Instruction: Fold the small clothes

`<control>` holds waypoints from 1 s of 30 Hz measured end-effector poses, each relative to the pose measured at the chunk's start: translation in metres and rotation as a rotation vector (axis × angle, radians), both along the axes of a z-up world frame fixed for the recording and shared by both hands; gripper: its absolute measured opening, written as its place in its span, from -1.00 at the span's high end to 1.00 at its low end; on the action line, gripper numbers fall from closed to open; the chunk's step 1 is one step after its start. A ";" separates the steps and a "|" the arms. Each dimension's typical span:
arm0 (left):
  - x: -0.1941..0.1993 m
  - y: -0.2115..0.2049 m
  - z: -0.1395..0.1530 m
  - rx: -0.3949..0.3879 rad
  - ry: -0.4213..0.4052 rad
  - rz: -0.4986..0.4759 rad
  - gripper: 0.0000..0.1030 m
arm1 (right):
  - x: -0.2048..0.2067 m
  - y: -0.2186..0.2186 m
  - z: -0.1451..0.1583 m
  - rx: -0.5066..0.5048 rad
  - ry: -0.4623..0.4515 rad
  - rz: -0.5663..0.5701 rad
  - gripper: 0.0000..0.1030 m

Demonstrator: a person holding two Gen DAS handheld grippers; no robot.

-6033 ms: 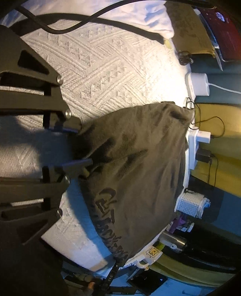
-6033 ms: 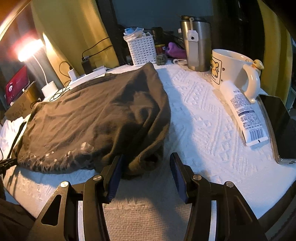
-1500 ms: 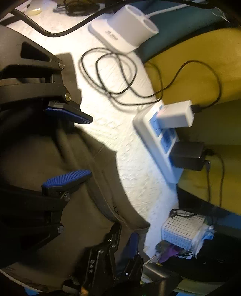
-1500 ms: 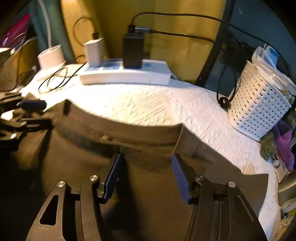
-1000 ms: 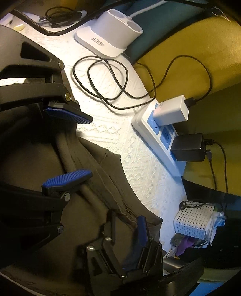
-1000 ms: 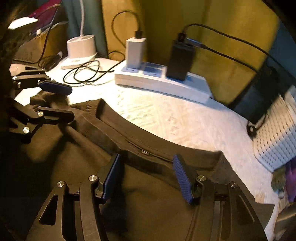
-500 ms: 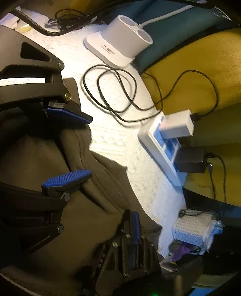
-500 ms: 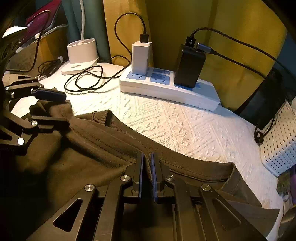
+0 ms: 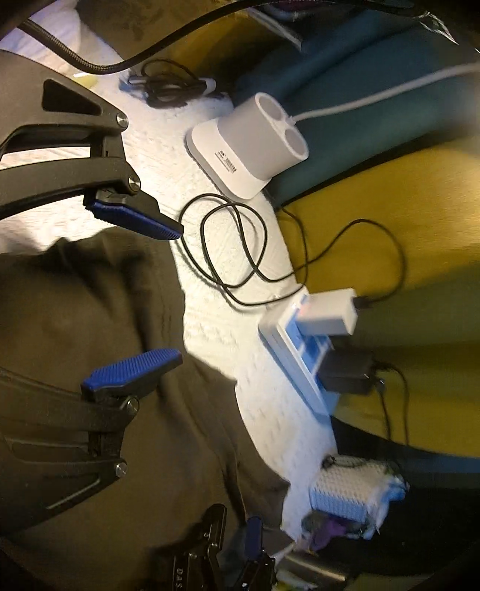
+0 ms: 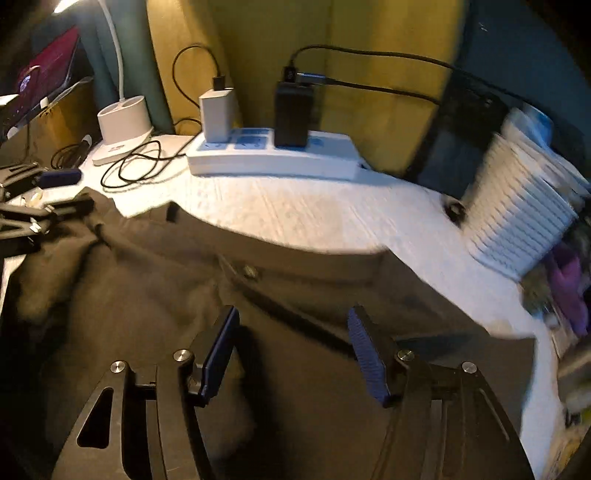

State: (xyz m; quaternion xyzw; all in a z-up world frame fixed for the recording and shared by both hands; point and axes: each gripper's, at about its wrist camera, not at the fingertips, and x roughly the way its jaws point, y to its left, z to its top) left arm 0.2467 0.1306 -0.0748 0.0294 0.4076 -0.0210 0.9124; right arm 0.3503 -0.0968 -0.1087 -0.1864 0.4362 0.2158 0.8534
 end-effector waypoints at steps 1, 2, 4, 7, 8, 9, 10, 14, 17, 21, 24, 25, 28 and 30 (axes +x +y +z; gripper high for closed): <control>-0.009 0.000 0.004 -0.015 -0.012 -0.004 -0.21 | -0.006 -0.008 0.003 0.003 -0.004 -0.011 -0.23; -0.018 0.001 0.008 -0.041 -0.026 -0.006 -0.21 | -0.014 -0.017 0.006 0.008 -0.010 -0.026 -0.23; -0.038 0.004 0.011 -0.099 -0.039 0.005 -0.21 | -0.027 -0.031 0.011 0.018 -0.023 -0.049 -0.23; -0.071 0.009 0.009 -0.159 -0.029 0.028 -0.21 | -0.048 -0.054 0.017 0.038 -0.038 -0.104 -0.23; -0.083 0.010 0.007 -0.167 -0.022 0.036 -0.21 | -0.056 -0.062 0.018 0.047 -0.041 -0.123 -0.23; -0.092 0.011 0.005 -0.173 -0.015 0.042 -0.21 | -0.065 -0.070 0.019 0.055 -0.045 -0.145 -0.23; -0.106 0.012 0.002 -0.181 -0.009 0.049 -0.21 | -0.072 -0.077 0.019 0.060 -0.046 -0.161 -0.24; -0.142 0.014 -0.002 -0.202 0.006 0.066 -0.21 | -0.105 -0.106 0.016 0.071 -0.037 -0.226 -0.24; -0.169 0.014 -0.007 -0.218 0.021 0.077 -0.21 | -0.129 -0.122 0.012 0.070 -0.028 -0.258 -0.24; -0.199 0.014 -0.023 -0.284 0.093 0.099 -0.21 | -0.157 -0.133 0.013 0.061 -0.036 -0.279 -0.24; -0.218 0.012 -0.038 -0.305 0.144 0.106 -0.21 | -0.176 -0.139 0.013 0.057 -0.043 -0.290 -0.24; -0.226 0.009 -0.037 -0.274 0.119 0.097 -0.21 | -0.182 -0.141 0.011 0.053 -0.045 -0.287 -0.24; -0.237 0.004 -0.039 -0.191 0.103 0.093 -0.21 | -0.199 -0.145 0.002 0.007 -0.050 -0.278 -0.24; -0.243 0.004 -0.041 -0.175 0.080 0.102 -0.21 | -0.210 -0.149 0.002 -0.006 -0.071 -0.275 -0.28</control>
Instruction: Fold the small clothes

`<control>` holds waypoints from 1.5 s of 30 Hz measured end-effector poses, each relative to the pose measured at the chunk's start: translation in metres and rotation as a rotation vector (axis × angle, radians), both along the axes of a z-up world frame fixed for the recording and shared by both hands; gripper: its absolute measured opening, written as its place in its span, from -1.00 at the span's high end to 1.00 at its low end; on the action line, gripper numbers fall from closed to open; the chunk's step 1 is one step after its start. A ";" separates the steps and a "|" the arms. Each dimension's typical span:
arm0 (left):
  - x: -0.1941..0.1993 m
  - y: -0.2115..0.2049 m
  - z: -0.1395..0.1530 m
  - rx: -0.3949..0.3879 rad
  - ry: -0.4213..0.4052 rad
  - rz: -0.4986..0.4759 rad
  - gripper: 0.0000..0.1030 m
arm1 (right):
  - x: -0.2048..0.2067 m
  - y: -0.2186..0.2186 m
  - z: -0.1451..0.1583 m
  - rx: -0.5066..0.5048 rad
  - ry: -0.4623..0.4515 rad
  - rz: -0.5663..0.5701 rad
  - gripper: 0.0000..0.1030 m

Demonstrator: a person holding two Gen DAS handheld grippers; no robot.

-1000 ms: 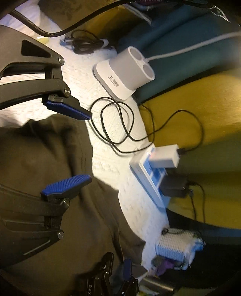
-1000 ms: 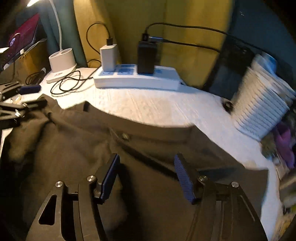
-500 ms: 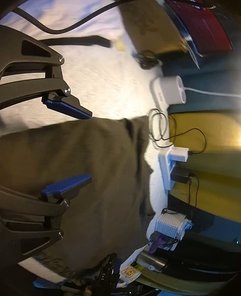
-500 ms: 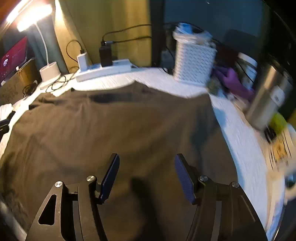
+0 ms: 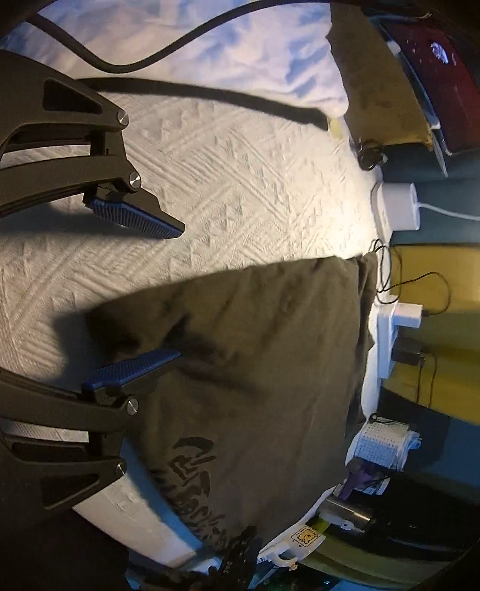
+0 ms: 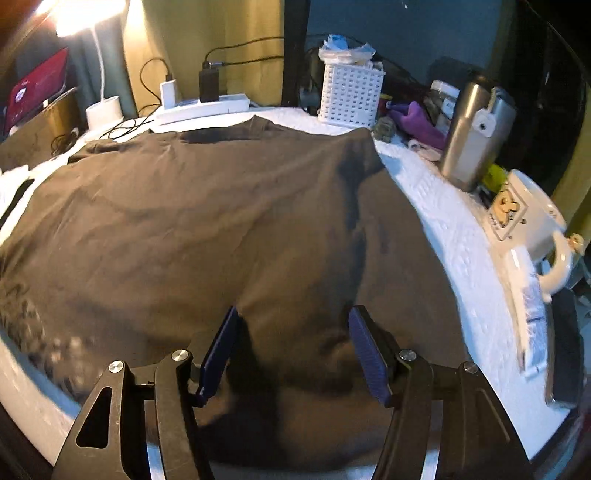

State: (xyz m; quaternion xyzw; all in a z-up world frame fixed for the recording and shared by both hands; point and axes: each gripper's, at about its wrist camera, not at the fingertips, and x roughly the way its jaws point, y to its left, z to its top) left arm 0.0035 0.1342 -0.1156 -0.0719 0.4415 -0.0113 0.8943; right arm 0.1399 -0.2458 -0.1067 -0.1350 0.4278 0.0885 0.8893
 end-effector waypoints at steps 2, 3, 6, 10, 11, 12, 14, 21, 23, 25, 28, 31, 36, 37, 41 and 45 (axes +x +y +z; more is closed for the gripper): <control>-0.004 0.000 -0.001 0.046 -0.005 0.011 -0.25 | -0.007 -0.007 0.000 0.000 -0.001 -0.009 -0.31; -0.005 0.001 -0.002 0.053 -0.001 0.027 -0.25 | -0.010 -0.010 0.001 0.004 0.000 -0.014 -0.34; -0.007 0.004 0.005 0.043 -0.012 0.056 -0.25 | -0.023 -0.022 0.004 0.006 -0.004 -0.035 -0.37; -0.012 -0.005 0.028 0.028 -0.109 0.036 -0.25 | -0.042 -0.044 0.010 0.052 -0.002 -0.082 -0.43; -0.011 -0.008 0.034 0.014 -0.127 0.032 -0.25 | -0.048 -0.049 0.013 0.068 -0.002 -0.094 -0.45; -0.009 -0.010 0.038 0.006 -0.141 0.026 -0.25 | -0.052 -0.053 0.015 0.077 -0.003 -0.101 -0.48; -0.004 -0.018 0.045 0.001 -0.161 0.008 -0.25 | -0.060 -0.059 0.019 0.075 -0.011 -0.113 -0.53; 0.009 -0.047 0.060 -0.068 -0.183 -0.037 -0.25 | -0.077 -0.075 0.029 0.115 -0.030 -0.152 -0.84; 0.011 -0.056 0.060 -0.100 -0.175 -0.057 -0.25 | -0.077 -0.081 0.026 0.138 -0.025 -0.170 -0.85; 0.014 -0.064 0.059 -0.119 -0.160 -0.070 -0.25 | -0.077 -0.083 0.024 0.155 -0.018 -0.175 -0.85; 0.017 -0.073 0.057 -0.117 -0.142 -0.080 -0.25 | -0.076 -0.088 0.023 0.188 -0.010 -0.184 -0.85; 0.020 -0.076 0.055 -0.123 -0.128 -0.081 -0.25 | -0.072 -0.095 0.018 0.266 0.019 -0.224 -0.85; 0.025 -0.083 0.048 -0.114 -0.096 -0.088 -0.25 | -0.069 -0.092 0.012 0.351 0.033 -0.216 -0.85; 0.027 -0.084 0.047 -0.109 -0.090 -0.091 -0.25 | -0.067 -0.090 0.011 0.361 0.032 -0.205 -0.85; 0.039 -0.089 0.045 -0.059 -0.085 -0.105 -0.25 | -0.053 -0.082 0.011 0.399 0.035 -0.191 -0.85; 0.052 -0.087 0.050 -0.036 -0.109 -0.116 -0.25 | -0.038 -0.082 0.011 0.443 0.041 -0.196 -0.86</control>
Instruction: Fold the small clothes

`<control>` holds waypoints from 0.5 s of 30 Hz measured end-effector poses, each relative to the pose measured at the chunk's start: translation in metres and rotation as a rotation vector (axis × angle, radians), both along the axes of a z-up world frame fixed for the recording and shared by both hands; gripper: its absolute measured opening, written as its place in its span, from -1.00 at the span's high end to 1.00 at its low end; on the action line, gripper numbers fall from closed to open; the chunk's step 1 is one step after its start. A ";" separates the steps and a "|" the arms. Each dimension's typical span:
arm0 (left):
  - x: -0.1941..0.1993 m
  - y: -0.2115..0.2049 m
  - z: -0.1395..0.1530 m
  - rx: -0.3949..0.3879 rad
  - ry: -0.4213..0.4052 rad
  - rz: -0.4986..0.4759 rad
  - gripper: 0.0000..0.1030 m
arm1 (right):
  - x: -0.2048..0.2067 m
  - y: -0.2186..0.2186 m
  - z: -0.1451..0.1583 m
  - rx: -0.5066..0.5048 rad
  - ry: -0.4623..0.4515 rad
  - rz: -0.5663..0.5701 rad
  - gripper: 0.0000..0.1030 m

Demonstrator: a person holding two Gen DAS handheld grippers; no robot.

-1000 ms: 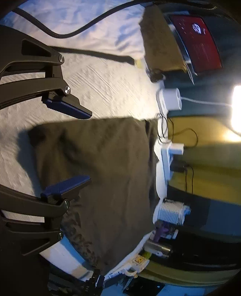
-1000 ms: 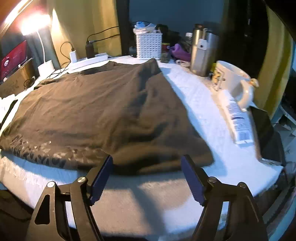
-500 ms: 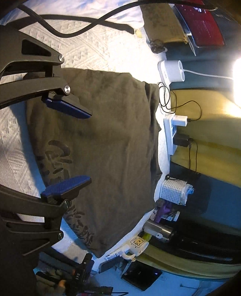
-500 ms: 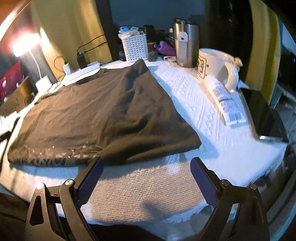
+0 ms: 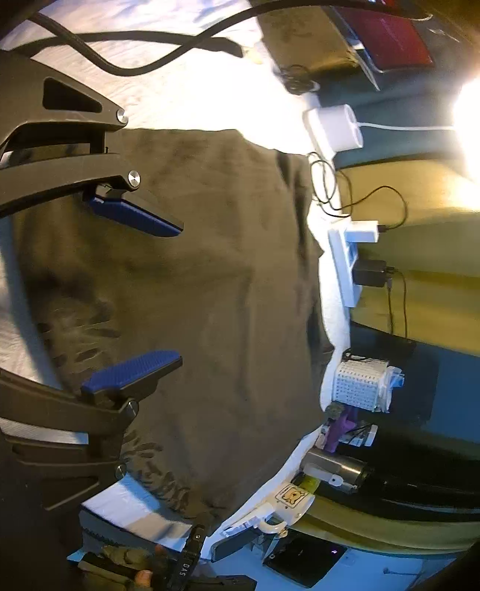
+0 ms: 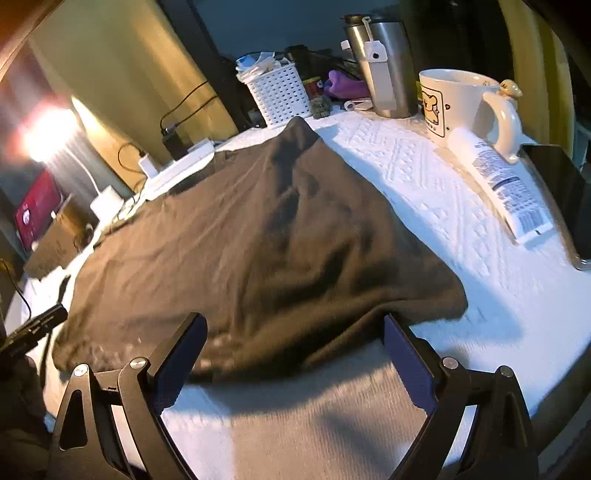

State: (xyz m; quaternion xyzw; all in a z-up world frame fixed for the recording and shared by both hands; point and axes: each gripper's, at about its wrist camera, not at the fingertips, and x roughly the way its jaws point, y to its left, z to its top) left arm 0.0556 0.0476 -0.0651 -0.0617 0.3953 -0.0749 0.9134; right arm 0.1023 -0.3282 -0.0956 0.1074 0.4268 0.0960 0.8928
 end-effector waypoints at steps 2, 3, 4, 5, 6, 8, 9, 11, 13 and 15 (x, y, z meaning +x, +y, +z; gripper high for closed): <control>0.009 0.003 -0.001 0.004 0.005 0.002 -0.25 | 0.008 0.001 0.000 0.003 0.001 -0.002 -0.86; 0.014 0.004 -0.003 0.007 0.012 0.002 -0.25 | 0.011 0.001 0.000 0.006 0.002 -0.005 -0.86; 0.017 0.005 -0.004 0.011 0.015 0.003 -0.25 | 0.016 0.002 0.000 0.011 0.004 -0.012 -0.86; 0.020 0.005 -0.006 0.020 0.020 0.002 -0.25 | 0.018 0.002 0.000 0.009 0.004 -0.016 -0.86; 0.023 0.005 -0.007 0.031 0.023 0.001 -0.25 | 0.021 0.004 0.000 0.004 0.006 -0.021 -0.86; 0.027 0.006 -0.009 0.052 0.026 -0.002 -0.25 | 0.024 0.004 0.000 0.001 0.017 -0.035 -0.85; 0.028 0.007 -0.010 0.054 0.028 -0.001 -0.25 | 0.023 0.003 0.000 -0.004 0.026 -0.046 -0.85; 0.032 0.012 -0.013 0.041 0.041 0.001 -0.25 | 0.017 -0.002 0.002 -0.017 0.056 -0.095 -0.86; 0.037 0.018 -0.019 0.027 0.061 0.012 -0.25 | 0.011 -0.005 0.003 -0.038 0.082 -0.119 -0.85; 0.041 0.023 -0.023 0.012 0.078 0.021 -0.25 | 0.006 -0.009 0.004 -0.064 0.102 -0.131 -0.85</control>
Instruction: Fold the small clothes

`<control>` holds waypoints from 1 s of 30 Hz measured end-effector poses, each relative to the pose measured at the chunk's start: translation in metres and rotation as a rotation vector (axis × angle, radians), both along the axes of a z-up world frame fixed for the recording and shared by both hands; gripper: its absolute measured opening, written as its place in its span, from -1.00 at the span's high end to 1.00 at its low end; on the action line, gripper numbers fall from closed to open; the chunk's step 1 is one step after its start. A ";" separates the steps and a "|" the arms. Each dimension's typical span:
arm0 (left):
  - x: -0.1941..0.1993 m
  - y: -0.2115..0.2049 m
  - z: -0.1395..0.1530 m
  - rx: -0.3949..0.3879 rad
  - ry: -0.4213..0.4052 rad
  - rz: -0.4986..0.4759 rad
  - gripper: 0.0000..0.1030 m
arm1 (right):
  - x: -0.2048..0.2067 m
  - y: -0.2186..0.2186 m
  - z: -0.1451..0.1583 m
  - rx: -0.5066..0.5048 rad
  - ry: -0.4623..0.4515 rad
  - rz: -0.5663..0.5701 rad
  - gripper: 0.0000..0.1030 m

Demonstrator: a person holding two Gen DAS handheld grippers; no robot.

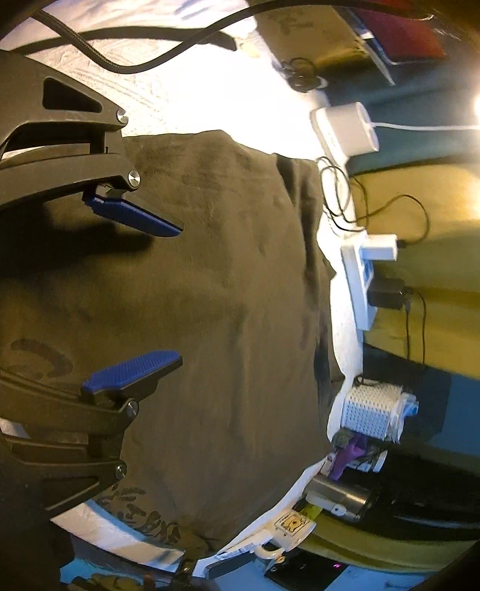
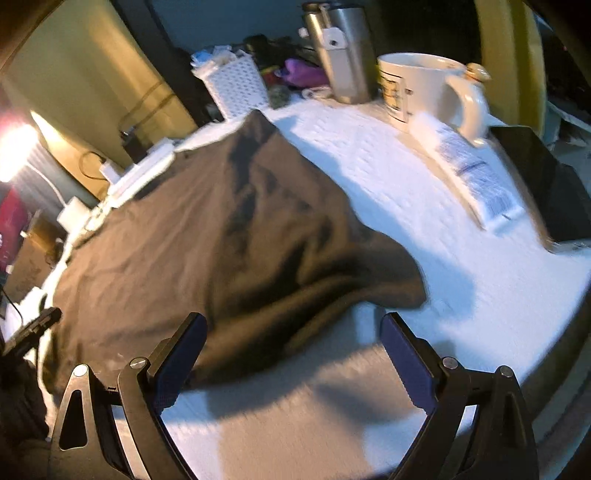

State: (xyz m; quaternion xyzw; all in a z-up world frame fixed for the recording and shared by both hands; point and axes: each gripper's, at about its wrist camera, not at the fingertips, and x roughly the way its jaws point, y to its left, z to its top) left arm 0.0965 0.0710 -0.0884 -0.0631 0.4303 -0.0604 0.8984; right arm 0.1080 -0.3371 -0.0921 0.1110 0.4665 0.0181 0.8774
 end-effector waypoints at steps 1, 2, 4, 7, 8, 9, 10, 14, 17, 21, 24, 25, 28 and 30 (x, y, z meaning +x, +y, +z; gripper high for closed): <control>0.002 0.002 -0.002 -0.006 0.007 0.003 -0.25 | 0.000 -0.001 0.000 0.001 0.002 -0.001 -0.85; 0.004 0.005 -0.003 -0.014 0.013 0.007 -0.25 | 0.002 -0.002 -0.001 -0.004 -0.001 -0.009 -0.86; 0.005 0.009 -0.002 -0.017 0.017 0.010 -0.25 | 0.008 -0.002 -0.002 -0.010 -0.020 -0.022 -0.86; 0.006 0.018 0.002 -0.010 0.006 0.023 -0.25 | 0.027 0.000 -0.005 -0.015 -0.060 -0.032 -0.86; 0.006 0.022 0.002 -0.010 0.006 0.030 -0.25 | 0.035 0.003 -0.006 -0.022 -0.068 -0.026 -0.89; 0.007 0.026 0.002 -0.010 0.009 0.042 -0.25 | 0.044 0.006 -0.007 -0.041 -0.071 -0.020 -0.89; 0.007 0.031 0.002 -0.011 0.013 0.055 -0.25 | 0.050 0.009 -0.008 -0.048 -0.072 -0.018 -0.89; 0.009 0.048 -0.002 -0.019 0.032 0.104 -0.25 | 0.081 0.032 -0.011 -0.071 -0.084 0.031 -0.86; 0.009 0.054 -0.006 -0.023 0.043 0.122 -0.25 | 0.093 0.053 -0.014 -0.156 -0.083 0.091 -0.40; 0.012 0.057 -0.009 -0.026 0.050 0.128 -0.25 | 0.099 0.065 -0.014 -0.202 -0.090 0.123 0.20; 0.014 0.059 -0.008 -0.026 0.045 0.128 -0.25 | 0.100 0.067 -0.014 -0.193 -0.093 0.150 0.44; 0.014 0.060 -0.007 -0.024 0.042 0.128 -0.25 | 0.100 0.068 -0.014 -0.191 -0.093 0.156 0.46; 0.015 0.063 -0.004 -0.023 0.034 0.130 -0.25 | 0.102 0.064 -0.012 -0.137 -0.083 0.153 0.54; 0.014 0.065 -0.002 -0.024 0.026 0.134 -0.25 | 0.104 0.055 -0.010 -0.087 -0.077 0.134 0.55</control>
